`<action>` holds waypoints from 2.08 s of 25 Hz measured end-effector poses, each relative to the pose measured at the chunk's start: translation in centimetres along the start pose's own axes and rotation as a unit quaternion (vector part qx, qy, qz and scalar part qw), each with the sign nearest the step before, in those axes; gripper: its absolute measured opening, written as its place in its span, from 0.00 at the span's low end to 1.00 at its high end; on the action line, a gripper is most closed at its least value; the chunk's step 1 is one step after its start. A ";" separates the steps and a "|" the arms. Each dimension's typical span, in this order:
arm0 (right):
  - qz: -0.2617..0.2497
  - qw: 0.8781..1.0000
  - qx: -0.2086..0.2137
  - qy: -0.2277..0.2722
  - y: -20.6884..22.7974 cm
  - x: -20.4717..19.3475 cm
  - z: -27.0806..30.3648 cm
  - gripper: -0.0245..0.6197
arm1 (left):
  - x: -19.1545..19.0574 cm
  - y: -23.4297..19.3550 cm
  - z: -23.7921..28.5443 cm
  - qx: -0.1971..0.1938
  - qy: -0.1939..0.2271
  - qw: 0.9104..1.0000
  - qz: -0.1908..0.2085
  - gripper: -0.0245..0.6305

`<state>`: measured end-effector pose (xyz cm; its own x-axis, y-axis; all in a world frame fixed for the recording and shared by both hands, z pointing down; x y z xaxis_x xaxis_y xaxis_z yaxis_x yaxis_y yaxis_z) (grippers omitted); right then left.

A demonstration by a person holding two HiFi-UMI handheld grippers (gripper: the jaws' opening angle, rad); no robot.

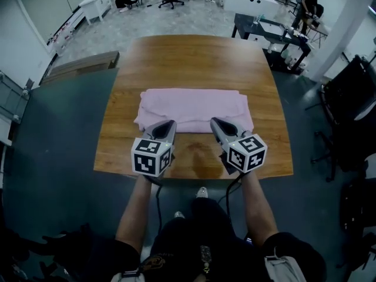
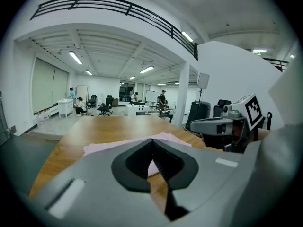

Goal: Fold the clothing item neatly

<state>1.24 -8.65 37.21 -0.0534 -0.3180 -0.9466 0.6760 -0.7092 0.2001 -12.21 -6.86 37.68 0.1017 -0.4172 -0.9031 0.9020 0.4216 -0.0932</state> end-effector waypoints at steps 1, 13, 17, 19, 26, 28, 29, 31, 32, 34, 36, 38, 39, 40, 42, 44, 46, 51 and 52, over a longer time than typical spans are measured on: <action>-0.002 1.000 0.000 0.002 -1.2 0.1 -0.4 0.04 | 0.0 0.5 -1.2 -0.005 0.003 1.000 0.002 0.05; -0.022 0.999 0.025 0.039 -13.4 0.6 -6.3 0.04 | -0.5 4.3 -11.8 -0.025 0.039 0.999 0.003 0.05; -0.039 0.998 0.025 0.043 -15.9 0.9 -7.7 0.04 | -0.3 5.9 -13.9 -0.036 0.048 0.998 0.010 0.05; -0.046 0.998 0.026 0.045 -16.9 1.2 -8.3 0.04 | -0.1 6.6 -14.7 -0.041 0.053 0.998 0.015 0.05; -0.061 0.997 0.017 0.052 -17.9 1.5 -10.3 0.04 | 0.1 8.2 -16.2 -0.045 0.064 0.997 0.028 0.05; -0.062 0.997 0.014 0.054 -17.9 1.7 -10.7 0.04 | 0.3 8.4 -16.4 -0.045 0.067 0.996 0.032 0.05; -0.062 0.996 0.012 0.055 -17.9 1.8 -10.9 0.04 | 0.4 8.6 -16.4 -0.046 0.068 0.996 0.033 0.05; -0.064 0.996 0.011 0.057 -18.0 1.9 -11.1 0.04 | 0.5 8.8 -16.5 -0.048 0.069 0.996 0.037 0.05; -0.065 0.996 0.011 0.057 -18.1 1.9 -11.2 0.04 | 0.4 9.0 -16.6 -0.048 0.069 0.996 0.039 0.05; -0.067 0.996 0.011 0.059 -18.4 1.9 -11.3 0.04 | 0.3 9.1 -16.7 -0.049 0.068 0.996 0.042 0.05; -0.069 0.996 0.012 0.060 -18.7 2.0 -11.3 0.04 | 0.3 9.2 -16.9 -0.050 0.068 0.995 0.044 0.05; -0.070 0.996 0.011 0.061 -18.8 2.0 -11.3 0.04 | 0.2 9.2 -16.9 -0.050 0.068 0.995 0.045 0.05; -0.071 0.996 0.010 0.061 -18.8 1.9 -11.4 0.04 | 0.1 9.2 -17.0 -0.050 0.068 0.995 0.044 0.05; -0.070 0.996 0.008 0.061 -18.8 1.9 -11.4 0.04 | 0.1 9.2 -17.0 -0.050 0.069 0.995 0.044 0.05; -0.071 0.996 0.005 0.060 -18.8 1.8 -11.4 0.04 | 0.1 9.2 -17.1 -0.049 0.071 0.995 0.042 0.05; -0.071 0.996 0.003 0.060 -18.6 1.8 -11.4 0.04 | 0.1 9.1 -17.0 -0.049 0.072 0.995 0.042 0.05; -0.070 0.996 0.000 0.061 -18.4 1.8 -11.5 0.04 | 0.1 9.1 -16.9 -0.049 0.071 0.995 0.041 0.05; -0.071 0.996 -0.002 0.061 -18.5 1.8 -11.7 0.04 | 0.2 9.5 -17.0 -0.050 0.072 0.995 0.045 0.05; -0.072 0.996 -0.002 0.061 -18.5 1.8 -11.7 0.04 | 0.3 9.6 -17.0 -0.050 0.073 0.995 0.046 0.05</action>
<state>-2.78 11.23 28.82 -0.0602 -0.1341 -0.9891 0.6703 -0.7397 0.0595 -10.69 10.73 29.40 0.1137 -0.2551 -0.9602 0.8448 0.5334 -0.0416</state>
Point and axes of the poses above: the fingertips, and each gripper's own axes: z forward along the fingers, y to its right, x out of its top, the point moved 1 cm from there along -z, backward along the fingers, and after that the axes turned 2 degrees about -y, right-handed, at the moved point
